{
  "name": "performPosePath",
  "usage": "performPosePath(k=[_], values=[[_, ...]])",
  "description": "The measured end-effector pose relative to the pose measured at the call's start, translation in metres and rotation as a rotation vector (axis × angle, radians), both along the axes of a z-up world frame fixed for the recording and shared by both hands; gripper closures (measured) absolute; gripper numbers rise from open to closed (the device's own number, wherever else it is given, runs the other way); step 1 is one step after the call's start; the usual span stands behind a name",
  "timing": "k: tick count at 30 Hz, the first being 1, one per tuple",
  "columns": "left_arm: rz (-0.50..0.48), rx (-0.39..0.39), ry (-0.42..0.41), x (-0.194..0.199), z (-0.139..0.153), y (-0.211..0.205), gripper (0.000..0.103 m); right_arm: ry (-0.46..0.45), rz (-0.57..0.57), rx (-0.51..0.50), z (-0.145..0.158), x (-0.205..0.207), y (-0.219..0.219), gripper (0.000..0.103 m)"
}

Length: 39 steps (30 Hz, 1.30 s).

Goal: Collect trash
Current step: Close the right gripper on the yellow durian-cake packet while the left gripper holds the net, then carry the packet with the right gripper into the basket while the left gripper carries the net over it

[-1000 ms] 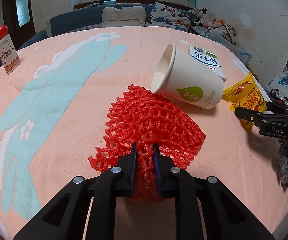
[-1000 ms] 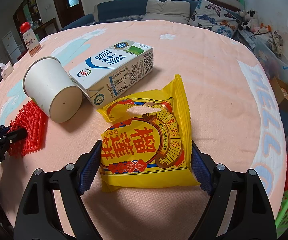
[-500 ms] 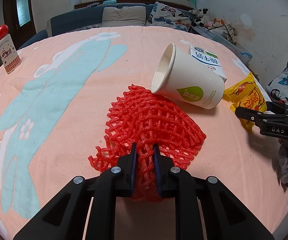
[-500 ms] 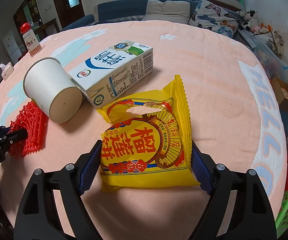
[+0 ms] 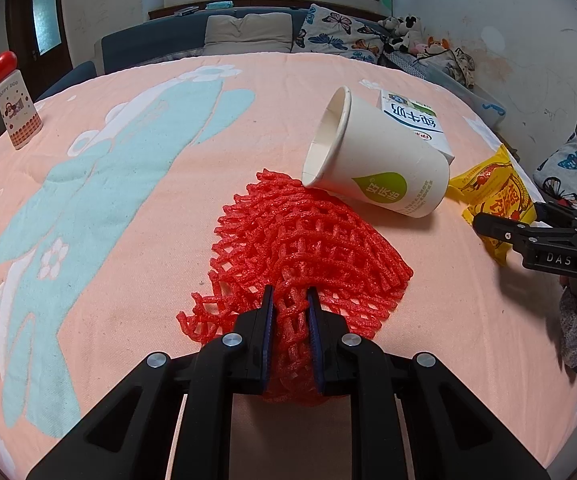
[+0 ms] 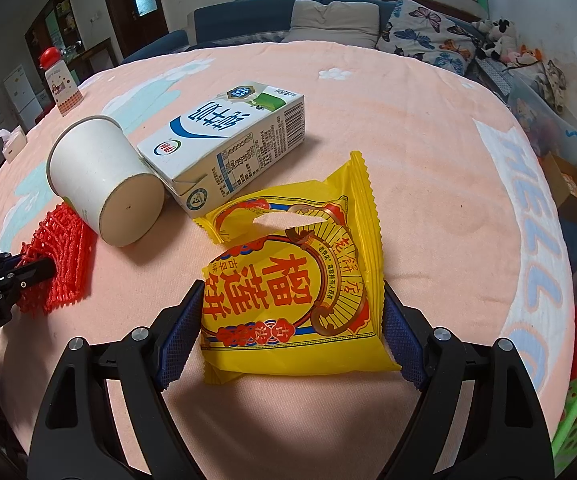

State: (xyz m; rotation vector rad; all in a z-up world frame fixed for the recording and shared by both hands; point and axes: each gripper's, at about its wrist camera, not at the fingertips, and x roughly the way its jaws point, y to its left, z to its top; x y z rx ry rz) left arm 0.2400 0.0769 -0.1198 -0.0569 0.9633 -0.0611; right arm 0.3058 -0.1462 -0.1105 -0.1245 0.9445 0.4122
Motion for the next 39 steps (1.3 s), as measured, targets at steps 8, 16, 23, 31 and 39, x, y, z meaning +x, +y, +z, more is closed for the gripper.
performPosePath(k=[8, 16, 23, 31, 39], values=[[0.000, 0.000, -0.001, 0.001, 0.000, 0.001, 0.088, -0.001, -0.002, 0.000, 0.000, 0.000, -0.001, 0.021], [0.000, 0.001, -0.001, 0.001, 0.000, 0.001, 0.088, -0.001, -0.003, 0.003, -0.001, -0.001, 0.000, 0.021], [0.002, -0.003, -0.002, 0.001, 0.000, 0.002, 0.090, 0.000, -0.005, 0.006, -0.001, 0.000, -0.002, 0.021], [-0.006, -0.019, -0.010, -0.004, 0.006, 0.004, 0.093, -0.002, -0.021, 0.019, 0.002, -0.004, -0.007, 0.022], [-0.013, -0.053, -0.026, -0.016, 0.013, 0.003, 0.093, -0.011, -0.054, 0.027, 0.009, -0.021, -0.029, 0.022]])
